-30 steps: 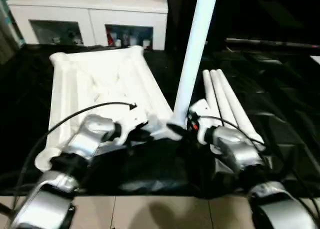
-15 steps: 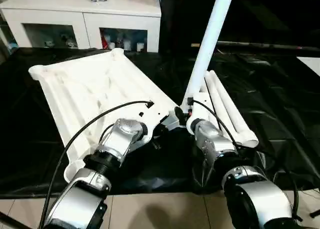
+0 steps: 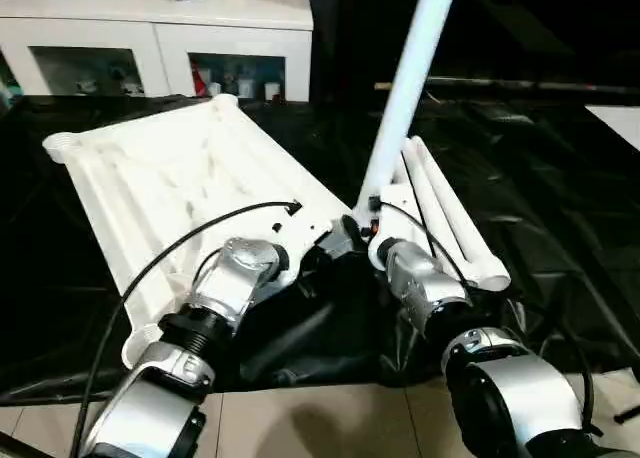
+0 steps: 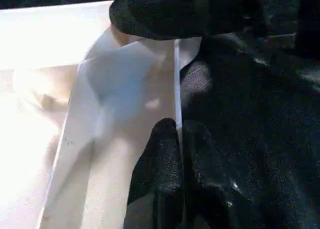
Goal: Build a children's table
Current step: Rotate leg to tighten
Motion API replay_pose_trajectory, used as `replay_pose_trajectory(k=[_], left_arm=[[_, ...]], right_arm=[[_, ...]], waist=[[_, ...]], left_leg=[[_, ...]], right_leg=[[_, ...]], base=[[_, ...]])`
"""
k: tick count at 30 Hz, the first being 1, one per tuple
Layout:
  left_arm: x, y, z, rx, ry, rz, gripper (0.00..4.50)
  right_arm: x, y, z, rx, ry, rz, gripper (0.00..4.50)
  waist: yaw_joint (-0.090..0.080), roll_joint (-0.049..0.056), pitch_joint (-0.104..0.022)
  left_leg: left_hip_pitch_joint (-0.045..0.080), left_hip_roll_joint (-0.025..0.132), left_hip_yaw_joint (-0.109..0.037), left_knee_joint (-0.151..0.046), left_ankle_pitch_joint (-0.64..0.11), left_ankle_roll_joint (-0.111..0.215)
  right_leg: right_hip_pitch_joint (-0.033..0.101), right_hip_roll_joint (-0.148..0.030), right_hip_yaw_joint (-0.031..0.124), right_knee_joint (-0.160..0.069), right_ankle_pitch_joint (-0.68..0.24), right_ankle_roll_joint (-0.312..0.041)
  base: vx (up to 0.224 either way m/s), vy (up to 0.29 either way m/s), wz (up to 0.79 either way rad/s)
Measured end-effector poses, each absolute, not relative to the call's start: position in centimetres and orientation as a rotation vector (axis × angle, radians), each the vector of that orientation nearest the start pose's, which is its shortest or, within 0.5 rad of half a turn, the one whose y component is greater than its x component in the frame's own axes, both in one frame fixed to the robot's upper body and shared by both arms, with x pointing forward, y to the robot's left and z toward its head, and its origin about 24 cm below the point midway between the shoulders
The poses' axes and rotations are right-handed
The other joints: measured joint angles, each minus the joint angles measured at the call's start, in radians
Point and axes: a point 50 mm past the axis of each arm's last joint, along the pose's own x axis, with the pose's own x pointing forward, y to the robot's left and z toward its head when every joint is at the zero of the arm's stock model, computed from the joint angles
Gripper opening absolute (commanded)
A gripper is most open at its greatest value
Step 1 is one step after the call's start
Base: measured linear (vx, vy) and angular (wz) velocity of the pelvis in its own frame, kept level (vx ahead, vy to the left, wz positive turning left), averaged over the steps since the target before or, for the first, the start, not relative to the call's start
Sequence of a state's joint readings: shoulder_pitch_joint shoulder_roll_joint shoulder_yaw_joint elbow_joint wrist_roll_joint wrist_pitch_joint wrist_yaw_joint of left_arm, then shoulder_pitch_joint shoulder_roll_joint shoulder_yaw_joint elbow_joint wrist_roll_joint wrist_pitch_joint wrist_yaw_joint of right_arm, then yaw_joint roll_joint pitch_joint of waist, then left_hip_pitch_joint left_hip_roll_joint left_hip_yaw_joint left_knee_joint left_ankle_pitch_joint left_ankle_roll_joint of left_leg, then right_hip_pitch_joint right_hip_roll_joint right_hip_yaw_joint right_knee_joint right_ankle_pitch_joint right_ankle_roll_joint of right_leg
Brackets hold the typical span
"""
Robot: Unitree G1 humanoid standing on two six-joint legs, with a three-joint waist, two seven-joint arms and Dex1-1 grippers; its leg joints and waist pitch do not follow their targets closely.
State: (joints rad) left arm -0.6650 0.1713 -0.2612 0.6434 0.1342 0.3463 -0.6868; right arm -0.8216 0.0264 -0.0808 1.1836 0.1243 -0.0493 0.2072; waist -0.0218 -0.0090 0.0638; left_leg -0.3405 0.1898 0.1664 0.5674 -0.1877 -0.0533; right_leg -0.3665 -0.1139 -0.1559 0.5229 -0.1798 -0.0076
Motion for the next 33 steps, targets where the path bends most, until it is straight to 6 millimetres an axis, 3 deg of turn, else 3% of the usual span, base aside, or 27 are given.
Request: replay_pose_trajectory(k=[2,5,8,11,15,21,28,33], left_arm=[[34.3,10.0,4.8,0.421,0.478,-0.874,0.0],[34.2,10.8,5.4,0.435,0.452,-0.919,0.0],[34.1,11.3,5.8,0.442,0.44,-0.965,0.0],[33.9,11.6,6.0,0.451,0.434,-1.01,0.0],[32.8,13.9,6.5,0.495,0.407,-1.153,0.0],[32.2,15.5,6.9,0.514,0.416,-1.243,0.0],[31.7,16.1,6.8,0.498,0.445,-1.308,0.0],[31.4,16.1,6.6,0.493,0.456,-1.341,0.0]], right_arm=[[36.5,-8.5,3.1,0.12,0.33,0.409,4.22],[36.8,-9.6,4.0,0.092,0.295,0.505,4.36],[37.0,-10.5,5.3,0.047,0.246,0.598,4.44],[36.7,-10.6,5.6,0.022,0.229,0.682,4.44],[35.0,-13.0,6.1,-0.103,0.24,0.93,4.44],[33.2,-13.4,6.9,-0.214,0.252,1.16,4.44],[32.1,-13.3,6.5,-0.231,0.283,1.233,4.44],[32.0,-13.4,6.6,-0.241,0.293,1.241,4.44]], waist=[[-0.001,-0.001,0.007],[0.004,-0.001,0.009],[0.024,-0.003,0.007],[0.04,-0.008,0.007],[0.068,-0.007,0.006],[0.086,-0.012,0.005],[0.101,-0.014,0.005],[0.107,-0.015,0.006]], left_leg=[[-0.003,0.0,0.0,-0.004,0.0,0.0],[-0.02,0.0,-0.002,-0.008,0.0,0.0],[-0.028,0.0,0.009,-0.008,0.002,-0.002],[-0.026,0.0,0.016,0.005,0.004,-0.005],[-0.028,0.004,0.023,0.002,0.005,-0.003],[-0.028,0.011,0.03,0.007,0.003,0.001],[-0.027,0.012,0.031,0.019,0.0,-0.004],[-0.026,0.012,0.032,0.023,0.0,-0.011]], right_leg=[[-0.001,0.0,-0.002,0.0,0.0,0.0],[-0.019,0.0,-0.002,0.001,0.0,0.0],[-0.036,0.001,0.014,0.017,0.009,-0.014],[-0.041,0.002,0.034,0.041,0.033,-0.018],[-0.052,0.006,0.04,0.058,0.026,-0.011],[-0.061,0.01,0.044,0.078,0.006,-0.021],[-0.062,0.01,0.05,0.088,0.006,-0.02],[-0.059,0.019,0.065,0.089,0.009,-0.02]], base=[[0.0,0.0,0.0],[0.0,0.0,0.0],[0.0,0.0,0.0],[0.0,0.0,0.0],[0.086,-0.042,0.08],[0.039,-0.012,-0.02],[0.0,0.0,0.0],[0.0,0.0,0.0]])
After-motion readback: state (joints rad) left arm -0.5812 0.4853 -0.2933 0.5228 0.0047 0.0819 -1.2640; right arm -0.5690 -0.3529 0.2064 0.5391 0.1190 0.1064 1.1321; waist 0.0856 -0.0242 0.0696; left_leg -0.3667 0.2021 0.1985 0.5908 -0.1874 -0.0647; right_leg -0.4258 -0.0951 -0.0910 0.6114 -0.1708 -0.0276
